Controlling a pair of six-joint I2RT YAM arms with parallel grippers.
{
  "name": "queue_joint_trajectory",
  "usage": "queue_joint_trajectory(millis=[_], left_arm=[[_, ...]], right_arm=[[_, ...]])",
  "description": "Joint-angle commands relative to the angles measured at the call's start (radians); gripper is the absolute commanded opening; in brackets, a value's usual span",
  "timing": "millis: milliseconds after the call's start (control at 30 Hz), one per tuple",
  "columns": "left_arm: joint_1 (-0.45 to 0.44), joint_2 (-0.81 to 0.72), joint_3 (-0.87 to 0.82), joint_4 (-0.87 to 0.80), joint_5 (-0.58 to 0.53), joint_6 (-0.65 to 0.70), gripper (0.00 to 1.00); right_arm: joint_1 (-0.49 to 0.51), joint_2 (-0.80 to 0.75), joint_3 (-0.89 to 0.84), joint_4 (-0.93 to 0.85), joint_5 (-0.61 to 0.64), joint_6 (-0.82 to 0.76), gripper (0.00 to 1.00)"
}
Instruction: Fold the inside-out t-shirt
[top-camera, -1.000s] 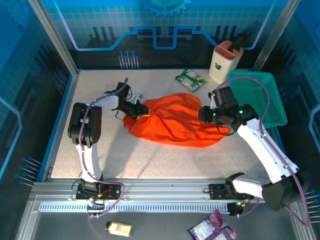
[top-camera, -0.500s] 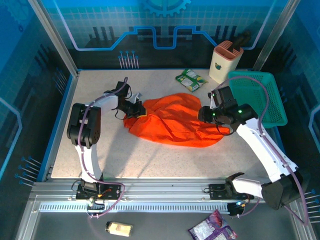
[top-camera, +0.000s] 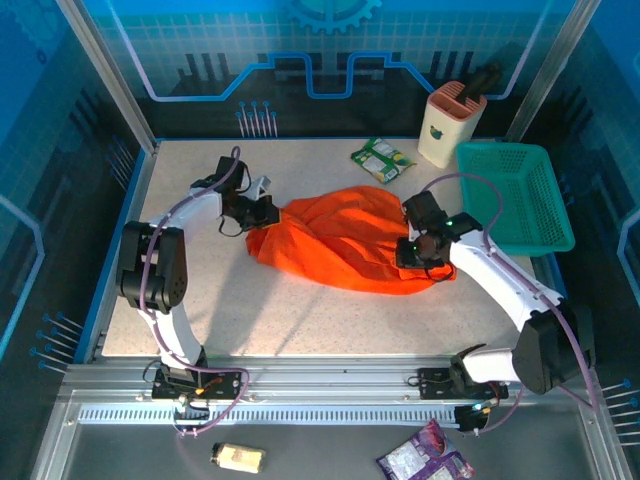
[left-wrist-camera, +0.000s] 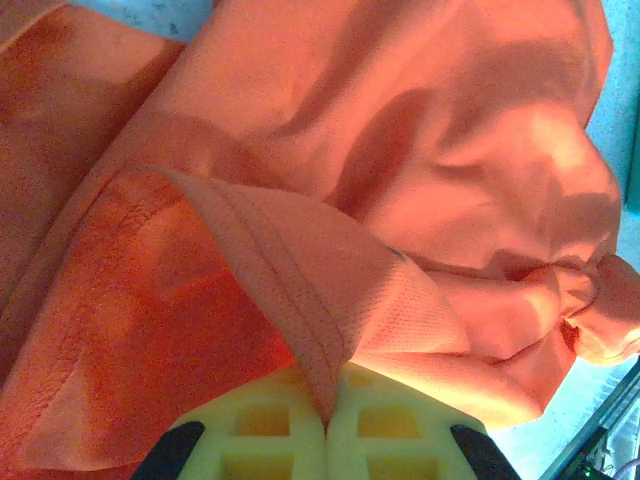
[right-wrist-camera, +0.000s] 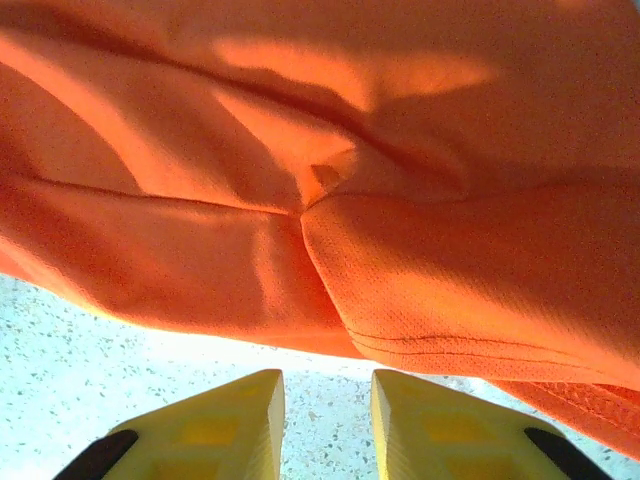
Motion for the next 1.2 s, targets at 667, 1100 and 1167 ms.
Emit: queue_joint_trajectory(millis=[667,1100,1167], left_arm=[[0.026,-0.087,-0.058,-0.031,-0.032,0.008,0.0],[0.05,-0.129,-0.106,-0.018,-0.035,-0.005,0.0],[0.051,-0.133,-0.111,-0.018,-0.035,-0.008,0.0]], right_arm=[[0.007,0.173,-0.034,0.134,0.208,0.052,0.02],[-0.241,0.402,0.319,-0.081,0.276,-0.16,0.18],[-0.223,0.401,0.349,-0.108,0.346,-0.159,0.21]])
